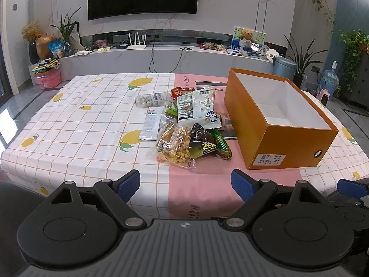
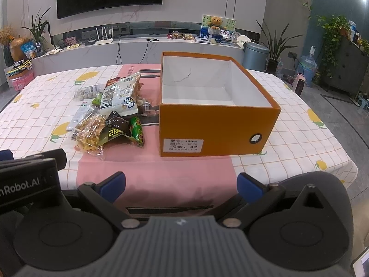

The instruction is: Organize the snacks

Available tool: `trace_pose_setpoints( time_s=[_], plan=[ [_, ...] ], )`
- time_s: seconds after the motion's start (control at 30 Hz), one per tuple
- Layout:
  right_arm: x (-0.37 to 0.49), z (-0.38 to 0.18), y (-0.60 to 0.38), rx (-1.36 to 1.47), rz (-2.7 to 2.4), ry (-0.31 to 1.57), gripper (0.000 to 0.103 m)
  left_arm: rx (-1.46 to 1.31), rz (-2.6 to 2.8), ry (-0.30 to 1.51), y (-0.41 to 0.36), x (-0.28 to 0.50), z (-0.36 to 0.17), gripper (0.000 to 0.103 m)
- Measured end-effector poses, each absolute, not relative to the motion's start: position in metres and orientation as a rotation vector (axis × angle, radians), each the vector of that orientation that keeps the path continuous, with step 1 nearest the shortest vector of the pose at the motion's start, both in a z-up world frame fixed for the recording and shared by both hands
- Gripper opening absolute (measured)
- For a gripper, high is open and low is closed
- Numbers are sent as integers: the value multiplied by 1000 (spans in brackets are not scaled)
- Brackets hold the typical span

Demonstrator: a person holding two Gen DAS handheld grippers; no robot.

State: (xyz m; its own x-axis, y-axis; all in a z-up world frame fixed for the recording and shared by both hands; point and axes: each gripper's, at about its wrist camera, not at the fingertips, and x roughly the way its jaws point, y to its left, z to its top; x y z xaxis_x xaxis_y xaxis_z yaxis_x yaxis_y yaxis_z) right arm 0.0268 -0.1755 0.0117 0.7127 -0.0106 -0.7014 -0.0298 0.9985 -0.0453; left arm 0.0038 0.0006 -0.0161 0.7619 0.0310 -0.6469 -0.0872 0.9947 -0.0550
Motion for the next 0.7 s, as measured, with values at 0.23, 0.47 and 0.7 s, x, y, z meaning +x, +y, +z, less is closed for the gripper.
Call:
trace_pose_setpoints(
  time_s=[0.23, 0.47, 0.7],
  plan=[
    [28, 9, -176, -44, 20, 785, 100, -77, 60, 701, 3, 4, -17, 103],
    [29, 12, -173, -37, 45, 762, 100, -81, 46, 695, 4, 6, -15, 103],
    [37, 16, -155, -44, 154, 679, 97, -93, 2, 671, 19, 20, -8, 103]
  ],
)
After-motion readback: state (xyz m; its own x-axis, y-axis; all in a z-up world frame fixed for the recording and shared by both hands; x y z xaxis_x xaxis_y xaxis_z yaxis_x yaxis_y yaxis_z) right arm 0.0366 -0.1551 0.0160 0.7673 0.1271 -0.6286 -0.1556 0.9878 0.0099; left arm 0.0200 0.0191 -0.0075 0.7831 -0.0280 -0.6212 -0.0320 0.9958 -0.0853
